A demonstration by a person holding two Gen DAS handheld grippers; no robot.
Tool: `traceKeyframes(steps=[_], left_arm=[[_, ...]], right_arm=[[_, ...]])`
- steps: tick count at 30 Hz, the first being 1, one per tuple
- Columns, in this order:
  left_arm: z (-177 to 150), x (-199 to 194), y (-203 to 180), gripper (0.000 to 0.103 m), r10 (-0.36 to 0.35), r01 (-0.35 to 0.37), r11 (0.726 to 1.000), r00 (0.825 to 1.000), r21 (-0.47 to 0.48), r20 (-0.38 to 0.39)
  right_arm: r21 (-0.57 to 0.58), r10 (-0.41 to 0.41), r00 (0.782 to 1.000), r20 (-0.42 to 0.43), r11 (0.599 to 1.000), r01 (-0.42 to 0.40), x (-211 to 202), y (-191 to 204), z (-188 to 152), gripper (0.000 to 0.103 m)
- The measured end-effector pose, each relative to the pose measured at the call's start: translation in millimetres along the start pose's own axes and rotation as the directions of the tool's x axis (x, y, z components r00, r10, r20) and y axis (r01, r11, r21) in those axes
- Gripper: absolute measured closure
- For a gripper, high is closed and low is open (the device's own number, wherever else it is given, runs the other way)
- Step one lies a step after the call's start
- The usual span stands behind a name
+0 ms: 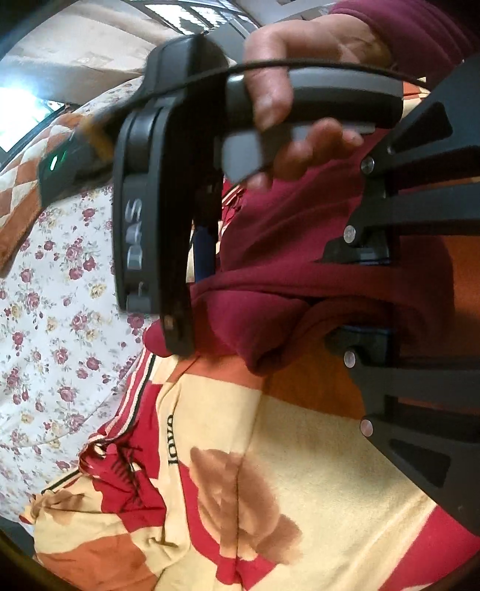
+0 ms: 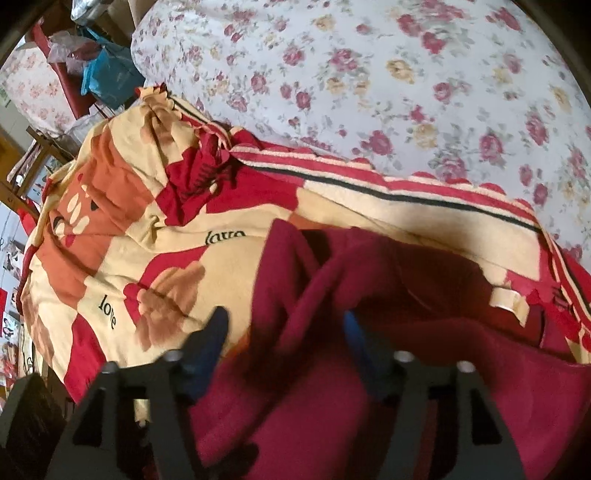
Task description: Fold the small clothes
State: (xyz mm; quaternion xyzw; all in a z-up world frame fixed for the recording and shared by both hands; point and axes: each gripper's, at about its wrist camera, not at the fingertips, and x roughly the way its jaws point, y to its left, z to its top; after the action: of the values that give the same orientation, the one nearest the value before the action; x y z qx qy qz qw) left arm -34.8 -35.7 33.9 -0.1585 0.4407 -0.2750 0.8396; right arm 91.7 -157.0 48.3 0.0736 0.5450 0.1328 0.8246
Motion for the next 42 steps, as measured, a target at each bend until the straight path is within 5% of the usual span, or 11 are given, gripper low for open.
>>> traceKeyframes(steps=[4,8,11,22,30,42], left_arm=[[0,1,-1,0.103,0.013,-0.013,1.0,1.0,0.009,-0.006],[0,4,1,0.103,0.028,-0.028,1.0,1.0,0.002,-0.011],[-1,4,-2,0.103,0.047,-0.047,0.999,0.999,0.021,-0.009],[-3,11,4,0.095,0.083,-0.082,0.997,0.996,0.005,-0.021],[-5,11,-5,0.1,0.086,-0.085,0.995,0.996,0.054,-0.015],[0,-10,-72,0.103,0.058,-0.059,0.987,0.998,0.151,0.005]], right_arm=[[-0.039,-0.042,0.997,-0.064,0.998,0.039,25,13,3,0.027],[-0.066,-0.125,0.992,-0.021,0.99,0.123,27,10,-7,0.063],[-0.04,-0.076,0.997,-0.006,0.996,0.076,17,-3,-13,0.073],[-0.024,-0.054,0.998,0.024,0.998,0.055,4,-12,-22,0.074],[-0.025,-0.046,0.998,0.033,0.999,0.047,-8,-14,-27,0.083],[-0.014,-0.015,0.993,0.116,1.0,0.017,-82,-38,-44,0.086]])
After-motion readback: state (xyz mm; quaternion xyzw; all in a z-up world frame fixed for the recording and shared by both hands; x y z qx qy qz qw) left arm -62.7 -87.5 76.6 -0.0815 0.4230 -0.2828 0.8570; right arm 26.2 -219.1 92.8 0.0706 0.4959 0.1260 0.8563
